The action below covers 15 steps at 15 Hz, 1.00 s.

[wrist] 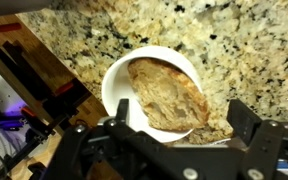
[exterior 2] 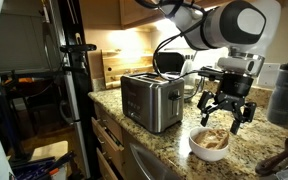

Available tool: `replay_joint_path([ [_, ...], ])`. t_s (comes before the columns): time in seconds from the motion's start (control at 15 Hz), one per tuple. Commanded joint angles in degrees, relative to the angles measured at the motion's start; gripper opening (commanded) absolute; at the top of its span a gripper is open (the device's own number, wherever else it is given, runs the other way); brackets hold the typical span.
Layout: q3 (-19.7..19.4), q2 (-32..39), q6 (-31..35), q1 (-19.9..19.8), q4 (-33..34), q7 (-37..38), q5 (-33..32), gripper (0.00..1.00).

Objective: Put the bread in the bowl in different slots of the toaster

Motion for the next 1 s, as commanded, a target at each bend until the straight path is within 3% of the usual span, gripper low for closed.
replay_joint_path([
  [0.0,-0.2,1.1,1.6,-0.5,0.8,0.3,1.3,1.0],
  [0.07,-0.3,1.3,1.7,-0.5,0.8,0.3,1.3,1.0],
  [0.13,-0.4,1.4,1.9,-0.5,0.8,0.3,1.3,0.78],
  [0.47,-0.6,1.6,2.7,-0.5,0.7,0.4,1.4,0.71],
  [0.53,-0.7,1.5,2.8,-0.5,0.7,0.4,1.4,0.5],
  [0.73,-0.7,1.6,2.8,-0.6,0.7,0.4,1.4,0.44],
  [0.93,-0.7,1.6,2.9,-0.6,0.8,0.4,1.4,0.43],
])
